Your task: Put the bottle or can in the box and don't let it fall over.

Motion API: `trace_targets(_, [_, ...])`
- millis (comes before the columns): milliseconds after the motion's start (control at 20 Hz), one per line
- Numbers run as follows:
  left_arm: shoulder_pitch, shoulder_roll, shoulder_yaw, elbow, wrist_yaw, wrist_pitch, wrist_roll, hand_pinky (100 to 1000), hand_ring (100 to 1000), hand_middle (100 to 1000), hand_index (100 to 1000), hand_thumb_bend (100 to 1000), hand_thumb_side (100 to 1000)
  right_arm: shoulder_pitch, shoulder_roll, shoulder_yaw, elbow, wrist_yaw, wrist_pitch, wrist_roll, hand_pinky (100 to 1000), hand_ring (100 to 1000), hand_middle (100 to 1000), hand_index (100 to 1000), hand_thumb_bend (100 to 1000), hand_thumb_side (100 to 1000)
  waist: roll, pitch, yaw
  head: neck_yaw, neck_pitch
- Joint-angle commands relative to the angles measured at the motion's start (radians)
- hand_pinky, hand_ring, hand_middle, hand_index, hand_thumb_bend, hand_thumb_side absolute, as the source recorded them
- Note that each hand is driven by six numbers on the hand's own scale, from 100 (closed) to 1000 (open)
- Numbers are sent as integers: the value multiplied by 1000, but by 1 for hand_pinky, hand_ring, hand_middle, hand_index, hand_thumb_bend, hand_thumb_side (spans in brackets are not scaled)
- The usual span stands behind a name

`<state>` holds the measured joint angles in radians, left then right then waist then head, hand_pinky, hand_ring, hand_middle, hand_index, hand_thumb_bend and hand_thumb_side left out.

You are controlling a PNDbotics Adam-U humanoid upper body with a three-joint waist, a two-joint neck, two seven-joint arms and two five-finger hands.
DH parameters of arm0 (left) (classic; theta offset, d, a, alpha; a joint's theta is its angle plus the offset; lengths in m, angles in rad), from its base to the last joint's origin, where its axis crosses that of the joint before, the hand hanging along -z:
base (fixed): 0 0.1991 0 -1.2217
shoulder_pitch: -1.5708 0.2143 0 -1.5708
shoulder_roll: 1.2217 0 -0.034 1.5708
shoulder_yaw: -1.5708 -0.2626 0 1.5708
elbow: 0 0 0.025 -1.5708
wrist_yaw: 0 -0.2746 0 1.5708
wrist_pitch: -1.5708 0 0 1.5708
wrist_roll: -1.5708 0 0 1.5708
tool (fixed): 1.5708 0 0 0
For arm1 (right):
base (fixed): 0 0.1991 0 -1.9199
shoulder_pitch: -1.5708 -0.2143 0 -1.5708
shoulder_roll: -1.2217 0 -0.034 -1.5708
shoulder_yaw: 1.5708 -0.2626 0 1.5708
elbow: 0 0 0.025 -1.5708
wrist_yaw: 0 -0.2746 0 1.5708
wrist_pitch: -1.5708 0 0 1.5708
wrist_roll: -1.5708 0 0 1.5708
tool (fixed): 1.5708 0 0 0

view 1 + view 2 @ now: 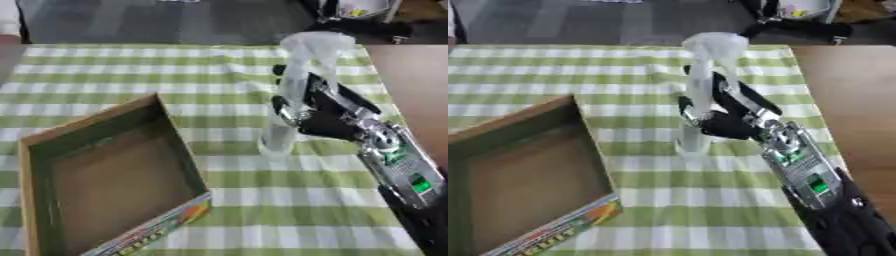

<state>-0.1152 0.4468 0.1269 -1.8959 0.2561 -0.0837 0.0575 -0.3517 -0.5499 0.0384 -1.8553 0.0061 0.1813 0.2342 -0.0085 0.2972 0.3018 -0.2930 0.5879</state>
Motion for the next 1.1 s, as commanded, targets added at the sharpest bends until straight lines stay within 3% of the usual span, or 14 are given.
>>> trace_targets(50, [-6,14,7,-13,1,-2,-2,917,833,935,835,100,818,-12,-16,1,-12,10,1,6,964,1000,1000,1000,100,404,1,-9,2,-1,-9])
trace_targets(1100, [-5,13,8,-13,-2,-3,-5,919,833,937,836,100,820,-27,-16,4,43,60,18,14,968,1000,1000,1000,100,376,-2,1,7,-1,-12])
